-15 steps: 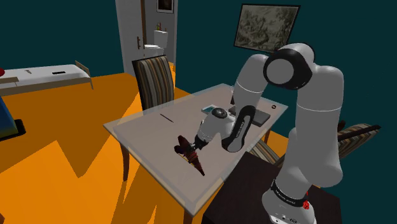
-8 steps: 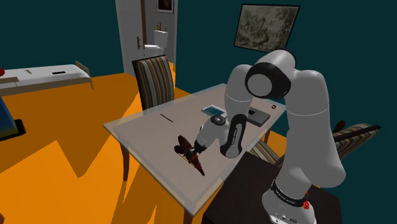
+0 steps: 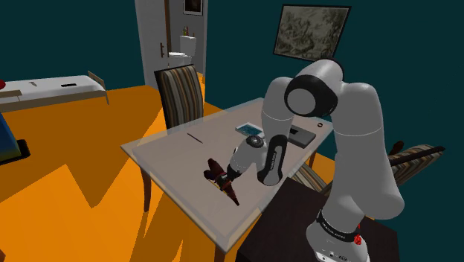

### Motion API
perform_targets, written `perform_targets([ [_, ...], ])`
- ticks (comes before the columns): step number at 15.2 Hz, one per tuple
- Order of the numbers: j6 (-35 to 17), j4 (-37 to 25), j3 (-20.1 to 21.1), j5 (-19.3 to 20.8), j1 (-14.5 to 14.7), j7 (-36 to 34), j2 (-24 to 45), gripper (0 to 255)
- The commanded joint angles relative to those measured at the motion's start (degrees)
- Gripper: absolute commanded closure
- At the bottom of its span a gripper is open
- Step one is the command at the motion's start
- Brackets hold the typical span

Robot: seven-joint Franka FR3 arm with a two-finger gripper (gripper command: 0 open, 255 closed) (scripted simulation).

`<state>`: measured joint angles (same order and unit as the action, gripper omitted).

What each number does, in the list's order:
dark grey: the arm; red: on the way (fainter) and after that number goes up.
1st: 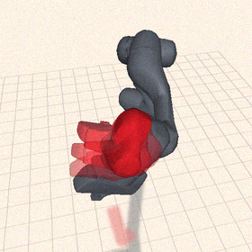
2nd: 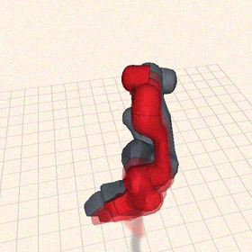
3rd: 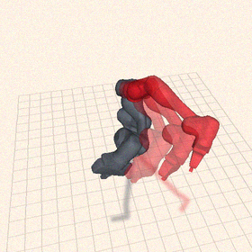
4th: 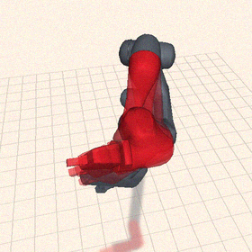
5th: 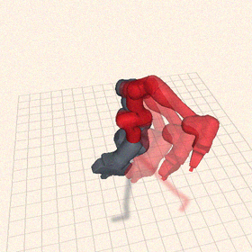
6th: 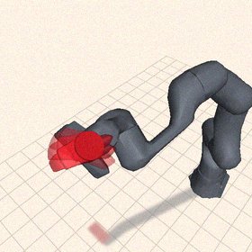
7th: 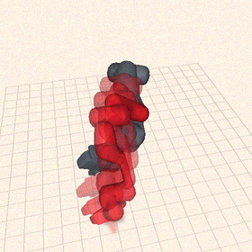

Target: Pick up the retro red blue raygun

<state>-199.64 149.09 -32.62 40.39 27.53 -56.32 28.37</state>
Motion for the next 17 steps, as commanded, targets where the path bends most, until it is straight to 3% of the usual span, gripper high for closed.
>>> perform_targets([
  [1, 0.1, -0.1, 0.1, 0.0, 0.0, 0.0, 0.1, 255],
  [6, 2.9, 0.8, 0.5, 1.7, -1.0, -0.1, -3.7, 255],
  [11, 8.1, 2.0, 3.1, 4.6, -4.4, -0.3, -10.3, 255],
  [14, 11.6, 2.6, 7.2, 5.9, -8.9, 0.0, -14.4, 255],
  [17, 15.1, 3.5, 14.5, 4.6, -15.9, 2.3, -18.3, 255],
])
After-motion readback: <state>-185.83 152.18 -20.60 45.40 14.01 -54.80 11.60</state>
